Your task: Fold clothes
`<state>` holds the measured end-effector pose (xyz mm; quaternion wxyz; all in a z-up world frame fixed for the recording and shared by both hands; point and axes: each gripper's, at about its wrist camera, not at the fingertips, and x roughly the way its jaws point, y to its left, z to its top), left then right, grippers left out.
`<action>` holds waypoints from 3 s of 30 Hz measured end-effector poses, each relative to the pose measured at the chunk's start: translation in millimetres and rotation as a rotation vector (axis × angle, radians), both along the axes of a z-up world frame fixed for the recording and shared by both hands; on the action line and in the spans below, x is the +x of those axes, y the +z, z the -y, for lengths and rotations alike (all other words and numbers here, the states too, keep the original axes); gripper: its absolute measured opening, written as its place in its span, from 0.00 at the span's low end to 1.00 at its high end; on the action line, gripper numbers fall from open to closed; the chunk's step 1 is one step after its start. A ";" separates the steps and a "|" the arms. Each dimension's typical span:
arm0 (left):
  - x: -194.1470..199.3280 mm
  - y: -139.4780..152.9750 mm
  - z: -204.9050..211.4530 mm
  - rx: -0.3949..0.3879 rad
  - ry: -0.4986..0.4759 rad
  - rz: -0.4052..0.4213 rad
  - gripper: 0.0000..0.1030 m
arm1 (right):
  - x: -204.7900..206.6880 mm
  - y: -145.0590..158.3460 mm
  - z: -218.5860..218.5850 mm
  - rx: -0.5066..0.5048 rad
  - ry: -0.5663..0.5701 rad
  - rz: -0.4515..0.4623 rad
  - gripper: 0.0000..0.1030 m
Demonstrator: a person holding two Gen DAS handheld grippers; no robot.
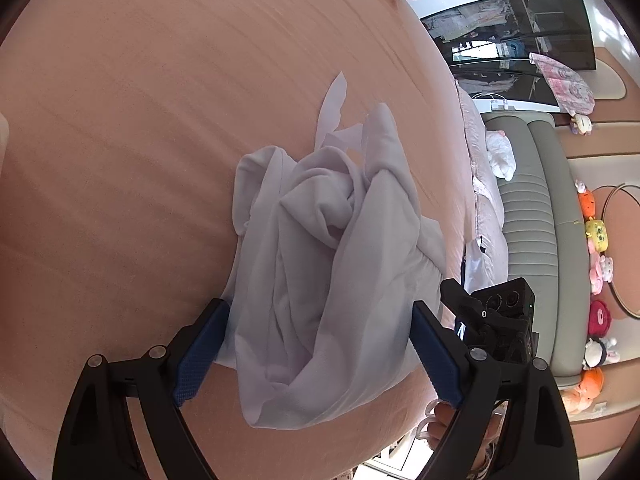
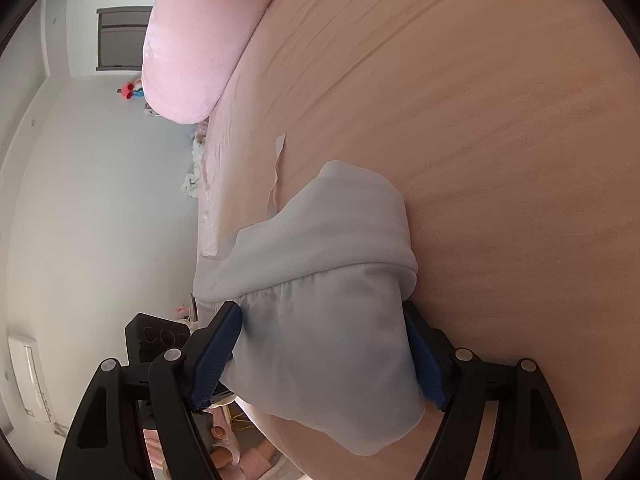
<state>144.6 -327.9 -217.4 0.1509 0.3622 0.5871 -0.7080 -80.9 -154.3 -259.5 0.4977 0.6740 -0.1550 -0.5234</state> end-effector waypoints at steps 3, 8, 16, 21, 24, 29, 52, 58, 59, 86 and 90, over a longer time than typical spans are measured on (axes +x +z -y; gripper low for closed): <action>19.7 -0.6 -2.1 0.023 0.020 -0.012 0.87 | 3.5 1.2 -1.0 0.019 0.011 0.008 0.77; 37.8 -10.0 -3.8 0.053 0.073 -0.061 0.89 | 10.2 -2.4 -7.2 0.038 -0.010 0.040 0.77; -1.6 -9.5 5.2 0.086 0.096 -0.065 1.00 | 6.2 -9.6 10.6 0.036 -0.007 0.076 0.77; 4.4 -13.6 1.5 0.087 0.152 -0.075 0.97 | 7.7 -11.0 3.9 0.041 -0.047 0.035 0.70; 10.3 -13.9 -2.1 0.068 0.184 -0.033 0.81 | 14.3 -7.0 0.4 0.044 -0.052 -0.037 0.66; 8.3 -5.0 -10.8 -0.021 0.188 0.050 0.65 | 23.7 3.2 4.5 0.070 -0.024 -0.143 0.61; -11.5 45.2 -44.2 -0.334 0.016 0.049 0.63 | 44.3 58.3 7.5 0.061 0.069 -0.388 0.58; -15.0 68.0 -49.2 -0.324 0.030 -0.008 0.63 | 37.9 87.5 -5.1 0.026 0.049 -0.400 0.58; -15.6 73.3 -50.2 -0.327 0.037 -0.014 0.63 | 37.3 93.7 -7.8 0.017 0.049 -0.409 0.58; 39.7 174.5 -53.9 -0.472 0.156 -0.140 0.63 | 67.7 207.9 -27.0 -0.208 0.105 -0.486 0.58; 54.7 178.2 -42.1 -0.428 0.170 -0.185 0.63 | 84.7 220.3 -20.3 -0.223 0.108 -0.504 0.58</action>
